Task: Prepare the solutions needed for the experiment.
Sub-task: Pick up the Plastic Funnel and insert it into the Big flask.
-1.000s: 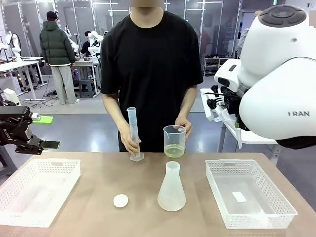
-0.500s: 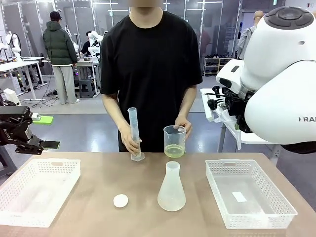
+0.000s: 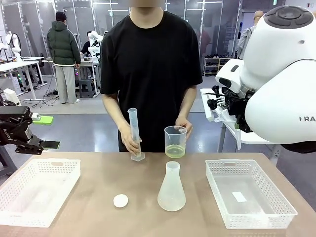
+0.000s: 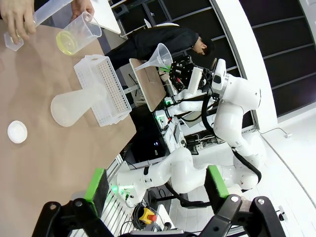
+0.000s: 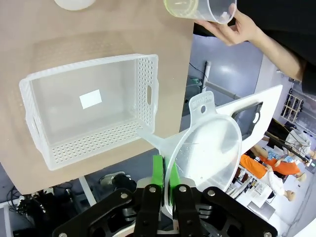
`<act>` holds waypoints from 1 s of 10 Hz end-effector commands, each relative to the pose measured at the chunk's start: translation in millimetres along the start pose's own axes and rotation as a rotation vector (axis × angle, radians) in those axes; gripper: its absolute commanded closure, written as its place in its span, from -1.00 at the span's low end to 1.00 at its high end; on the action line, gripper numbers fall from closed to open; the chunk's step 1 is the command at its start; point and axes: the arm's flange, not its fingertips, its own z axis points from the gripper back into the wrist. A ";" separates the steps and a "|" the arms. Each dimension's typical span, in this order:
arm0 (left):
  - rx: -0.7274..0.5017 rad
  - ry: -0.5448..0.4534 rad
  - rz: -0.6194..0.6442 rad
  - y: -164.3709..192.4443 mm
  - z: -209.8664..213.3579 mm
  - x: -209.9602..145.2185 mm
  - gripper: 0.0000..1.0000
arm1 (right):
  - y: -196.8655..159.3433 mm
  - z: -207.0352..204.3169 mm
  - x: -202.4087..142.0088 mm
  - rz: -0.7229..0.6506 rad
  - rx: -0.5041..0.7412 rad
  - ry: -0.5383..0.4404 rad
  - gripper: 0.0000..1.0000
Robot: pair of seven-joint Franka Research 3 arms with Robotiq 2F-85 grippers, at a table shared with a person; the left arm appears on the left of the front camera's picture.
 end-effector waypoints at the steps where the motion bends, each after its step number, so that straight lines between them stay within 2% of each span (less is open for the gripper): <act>1: -0.024 -0.012 -0.012 -2.2 -2.4 2.5 -1.00 | 6.3 0.2 18.8 0.081 -0.011 -0.098 0.92; 4: -0.024 -0.012 -0.012 -2.2 -2.4 2.5 -1.00 | 35.9 26.6 69.7 0.272 -0.004 -0.356 0.92; 6: -0.024 -0.012 -0.012 -2.2 -2.4 2.5 -1.00 | 52.9 45.4 87.2 0.362 -0.004 -0.499 0.92; 8: -0.024 -0.012 -0.012 -2.2 -2.4 2.5 -1.00 | 58.7 48.9 98.4 0.415 -0.052 -0.574 0.92; 10: -0.024 -0.012 -0.012 -2.2 -2.4 2.5 -1.00 | 57.2 46.7 102.1 0.403 -0.084 -0.571 0.92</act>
